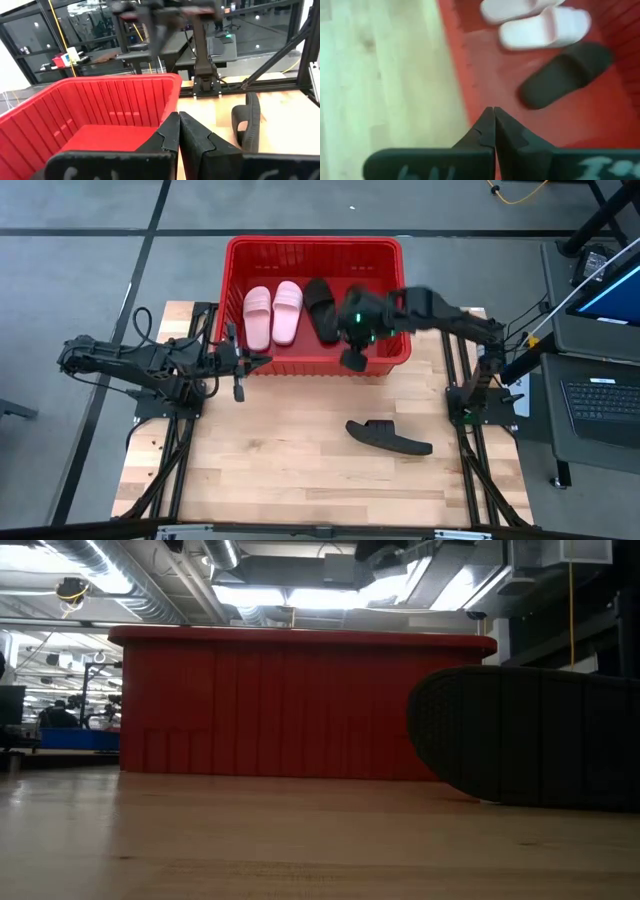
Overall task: Pick and place slides into bin
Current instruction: Put the black slides into the red bin
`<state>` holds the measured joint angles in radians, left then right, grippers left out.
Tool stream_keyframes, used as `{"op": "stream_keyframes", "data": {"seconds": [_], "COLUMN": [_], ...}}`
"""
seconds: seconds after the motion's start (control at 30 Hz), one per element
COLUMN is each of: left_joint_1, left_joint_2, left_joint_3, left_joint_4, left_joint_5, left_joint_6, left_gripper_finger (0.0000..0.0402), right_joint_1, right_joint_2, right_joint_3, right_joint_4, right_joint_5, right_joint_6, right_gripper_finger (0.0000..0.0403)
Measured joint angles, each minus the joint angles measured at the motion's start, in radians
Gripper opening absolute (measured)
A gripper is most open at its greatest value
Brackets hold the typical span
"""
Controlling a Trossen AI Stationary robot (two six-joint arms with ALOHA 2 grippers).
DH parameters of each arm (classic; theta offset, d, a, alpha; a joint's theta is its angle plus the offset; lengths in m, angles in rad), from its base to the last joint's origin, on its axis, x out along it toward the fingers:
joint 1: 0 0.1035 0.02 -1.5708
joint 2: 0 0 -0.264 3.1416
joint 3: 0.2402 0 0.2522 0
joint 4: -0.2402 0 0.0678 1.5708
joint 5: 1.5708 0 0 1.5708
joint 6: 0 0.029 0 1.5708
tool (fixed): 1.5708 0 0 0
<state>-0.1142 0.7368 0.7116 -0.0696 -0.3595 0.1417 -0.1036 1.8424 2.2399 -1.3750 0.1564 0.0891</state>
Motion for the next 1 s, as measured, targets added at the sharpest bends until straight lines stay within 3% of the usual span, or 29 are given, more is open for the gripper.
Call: {"op": "stream_keyframes", "data": {"seconds": [0.43, 0.63, 1.0], "left_joint_1": [-0.057, -0.062, -0.062], "left_joint_2": [-0.002, -0.002, -0.002], "left_joint_3": [0.0, 0.0, 0.0], "left_joint_4": [-0.002, -0.002, -0.001], "left_joint_5": [-0.009, -0.009, -0.01], "left_joint_6": [0.002, 0.002, 0.001], "left_gripper_finger": [0.0003, 0.0003, 0.0003], "right_joint_1": [0.332, 0.44, 0.515], "right_joint_2": [-0.303, -0.443, -0.675], "right_joint_3": [-0.66, -0.817, -1.012], "right_joint_4": [0.494, 0.49, 0.353], "right_joint_5": [0.164, 0.237, 0.245], "right_joint_6": [0.379, 0.506, 0.508], "right_gripper_finger": [0.0001, 0.0003, 0.0008]}}
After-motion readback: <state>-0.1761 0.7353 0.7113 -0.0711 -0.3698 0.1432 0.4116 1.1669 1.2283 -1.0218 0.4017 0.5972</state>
